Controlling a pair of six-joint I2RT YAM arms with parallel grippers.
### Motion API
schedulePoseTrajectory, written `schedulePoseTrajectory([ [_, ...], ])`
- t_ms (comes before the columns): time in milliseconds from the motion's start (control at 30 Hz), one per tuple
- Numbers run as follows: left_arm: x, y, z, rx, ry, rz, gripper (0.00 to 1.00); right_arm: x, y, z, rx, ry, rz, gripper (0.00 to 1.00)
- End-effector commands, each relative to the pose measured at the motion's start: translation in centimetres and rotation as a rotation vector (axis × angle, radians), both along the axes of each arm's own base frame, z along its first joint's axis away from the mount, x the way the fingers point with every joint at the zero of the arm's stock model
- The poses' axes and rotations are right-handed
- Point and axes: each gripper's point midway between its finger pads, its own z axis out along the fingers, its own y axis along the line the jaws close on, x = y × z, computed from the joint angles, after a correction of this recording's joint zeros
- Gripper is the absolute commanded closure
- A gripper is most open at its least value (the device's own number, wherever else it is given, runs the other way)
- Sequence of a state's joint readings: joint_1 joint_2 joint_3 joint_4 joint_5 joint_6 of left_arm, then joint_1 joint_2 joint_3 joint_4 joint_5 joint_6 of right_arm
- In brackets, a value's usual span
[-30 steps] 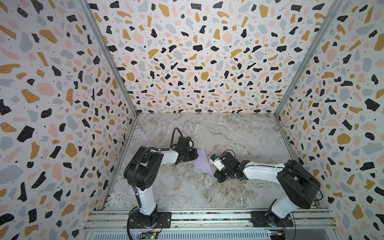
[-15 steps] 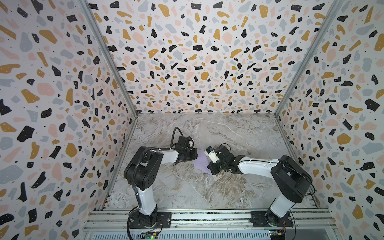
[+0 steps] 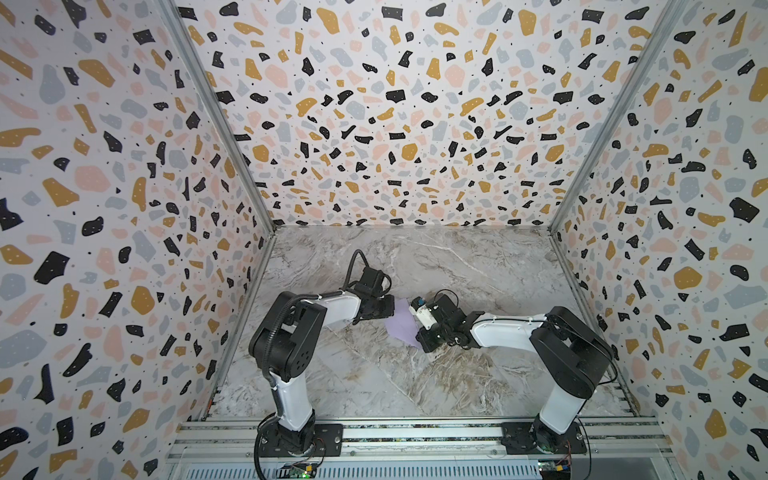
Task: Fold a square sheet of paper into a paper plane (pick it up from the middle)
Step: 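Press the pointed nose flat with the right gripper while the left gripper holds the flap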
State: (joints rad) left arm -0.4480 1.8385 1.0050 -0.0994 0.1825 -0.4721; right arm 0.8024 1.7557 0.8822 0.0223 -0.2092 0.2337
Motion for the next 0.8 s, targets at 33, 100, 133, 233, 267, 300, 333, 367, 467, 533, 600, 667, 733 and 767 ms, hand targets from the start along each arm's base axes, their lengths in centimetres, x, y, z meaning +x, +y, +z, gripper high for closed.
schedulePoseTrajectory([
  [33, -0.2, 3.6, -1.4, 0.201, 0.024, 0.045, 0.95, -1.1, -2.1, -2.3, -0.096, 0.054, -0.012, 0.97],
  [100, 0.0, 4.0, -1.3, 0.225, 0.020, 0.048, 0.95, -1.0, -1.9, -2.2, -0.093, 0.052, -0.012, 0.97],
  [133, 0.1, 4.0, -1.2, 0.228, 0.018, 0.048, 0.95, -1.1, -2.0, -2.3, -0.094, 0.054, -0.012, 0.97],
  [233, 0.4, 3.8, -1.2, 0.229, 0.014, 0.044, 0.94, -1.1, -1.9, -2.3, -0.092, 0.055, -0.009, 0.97],
  [267, 0.5, 3.8, -1.2, 0.229, 0.014, 0.045, 0.94, -1.0, -1.8, -2.3, -0.092, 0.054, -0.009, 0.97],
  [300, 0.6, 3.7, -1.2, 0.227, 0.013, 0.045, 0.94, -1.0, -1.8, -2.2, -0.091, 0.054, -0.009, 0.97],
  [333, 0.7, 3.6, -1.1, 0.222, 0.011, 0.042, 0.94, -1.1, -1.9, -2.3, -0.092, 0.054, -0.009, 0.97],
  [367, 0.8, 3.5, -1.0, 0.219, 0.010, 0.040, 0.93, -1.1, -1.9, -2.3, -0.092, 0.056, -0.009, 0.97],
  [467, 1.2, 3.2, -0.3, 0.209, -0.007, 0.041, 0.93, -1.1, -1.9, -2.3, -0.092, 0.056, -0.010, 0.97],
  [533, 1.5, 2.9, 0.6, 0.190, -0.024, 0.043, 0.93, -1.1, -1.9, -2.4, -0.091, 0.059, -0.013, 0.97],
  [600, 1.6, 2.4, 1.8, 0.148, -0.044, 0.039, 0.92, -1.1, -1.8, -2.4, -0.089, 0.060, -0.014, 0.97],
  [667, 1.4, 1.6, 2.8, 0.100, -0.061, 0.031, 0.90, -1.1, -1.9, -2.5, -0.089, 0.064, -0.018, 0.97],
  [733, 1.2, 0.9, 3.4, 0.091, -0.071, 0.012, 0.90, -1.1, -1.8, -2.6, -0.088, 0.069, -0.017, 0.97],
  [767, 1.1, 0.8, 3.3, 0.105, -0.070, 0.006, 0.90, -1.1, -1.8, -2.6, -0.089, 0.069, -0.017, 0.97],
])
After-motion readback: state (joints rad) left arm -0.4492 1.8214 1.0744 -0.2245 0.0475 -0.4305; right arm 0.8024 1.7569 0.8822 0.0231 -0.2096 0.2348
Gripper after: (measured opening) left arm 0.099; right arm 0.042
